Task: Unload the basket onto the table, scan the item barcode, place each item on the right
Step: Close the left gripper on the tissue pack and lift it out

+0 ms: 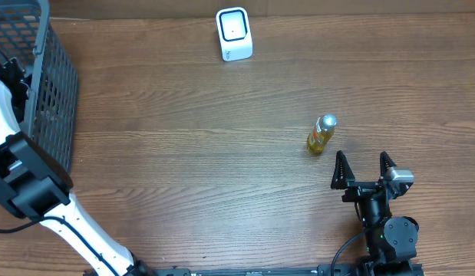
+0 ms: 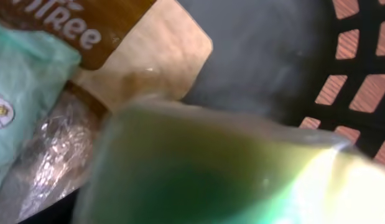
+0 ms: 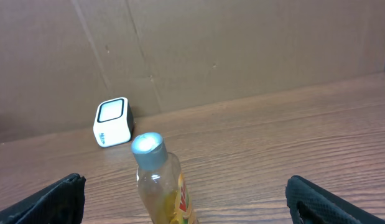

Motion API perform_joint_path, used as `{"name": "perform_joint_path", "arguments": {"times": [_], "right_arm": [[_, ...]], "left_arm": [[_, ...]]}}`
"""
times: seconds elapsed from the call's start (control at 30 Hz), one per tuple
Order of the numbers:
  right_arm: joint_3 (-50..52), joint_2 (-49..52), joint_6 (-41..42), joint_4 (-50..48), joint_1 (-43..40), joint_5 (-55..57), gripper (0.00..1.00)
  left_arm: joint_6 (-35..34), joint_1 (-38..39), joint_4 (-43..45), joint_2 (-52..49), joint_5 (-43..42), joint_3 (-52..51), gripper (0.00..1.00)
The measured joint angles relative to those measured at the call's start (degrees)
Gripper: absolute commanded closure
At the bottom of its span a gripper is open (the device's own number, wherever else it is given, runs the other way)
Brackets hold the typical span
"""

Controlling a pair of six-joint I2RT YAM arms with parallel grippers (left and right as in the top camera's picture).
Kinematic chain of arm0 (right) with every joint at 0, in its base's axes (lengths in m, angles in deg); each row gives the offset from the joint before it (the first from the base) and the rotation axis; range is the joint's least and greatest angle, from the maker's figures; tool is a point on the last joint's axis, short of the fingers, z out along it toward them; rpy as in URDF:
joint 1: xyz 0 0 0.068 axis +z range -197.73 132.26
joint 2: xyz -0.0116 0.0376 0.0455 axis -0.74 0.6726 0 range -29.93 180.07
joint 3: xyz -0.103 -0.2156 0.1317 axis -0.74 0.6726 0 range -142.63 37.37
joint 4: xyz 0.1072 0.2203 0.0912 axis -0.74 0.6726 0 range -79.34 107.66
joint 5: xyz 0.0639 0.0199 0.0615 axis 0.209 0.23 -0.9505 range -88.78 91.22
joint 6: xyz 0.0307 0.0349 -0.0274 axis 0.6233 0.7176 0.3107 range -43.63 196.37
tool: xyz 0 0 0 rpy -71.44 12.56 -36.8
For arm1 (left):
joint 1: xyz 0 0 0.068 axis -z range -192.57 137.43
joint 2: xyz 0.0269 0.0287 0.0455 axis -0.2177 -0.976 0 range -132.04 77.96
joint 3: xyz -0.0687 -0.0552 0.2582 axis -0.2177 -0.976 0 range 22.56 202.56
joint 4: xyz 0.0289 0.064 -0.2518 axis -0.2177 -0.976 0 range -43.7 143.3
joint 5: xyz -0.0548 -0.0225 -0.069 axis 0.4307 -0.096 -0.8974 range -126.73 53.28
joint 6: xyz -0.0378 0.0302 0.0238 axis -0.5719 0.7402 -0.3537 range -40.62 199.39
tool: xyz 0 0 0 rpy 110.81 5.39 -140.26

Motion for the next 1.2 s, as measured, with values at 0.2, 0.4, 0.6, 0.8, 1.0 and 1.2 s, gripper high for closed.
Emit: {"name": "perform_joint_path", "arguments": {"times": [0.2, 0.4, 0.6, 0.8, 1.0, 1.2], "right_arm": [[0.0, 0.0, -0.02, 0.0, 0.0, 0.0, 0.0], [0.0, 0.0, -0.02, 0.02, 0.0, 0.0, 0.0], [0.0, 0.0, 0.0, 0.0, 0.0, 0.0, 0.0], [0.0, 0.0, -0.02, 0.02, 0.0, 0.02, 0.0], [0.0, 0.0, 0.0, 0.0, 0.0, 0.0, 0.0], [0.0, 0.0, -0.02, 0.02, 0.0, 0.0, 0.0]], "left_arm": [[0.0, 0.07, 0.17, 0.0, 0.15, 0.2, 0.32], [0.0, 0.07, -4.57, -0.28, 0.24, 2.78, 0.38], [-0.26, 0.07, -11.67, -1.75, 0.24, 14.64, 0.49], [-2.49, 0.07, -18.73, -1.81, 0.26, 32.02, 0.56], [-5.66, 0.07, -25.42, -1.81, -0.22, 48.87, 0.63], [-8.76, 0.31, -29.75, -0.94, -4.48, 59.41, 0.65]]}}
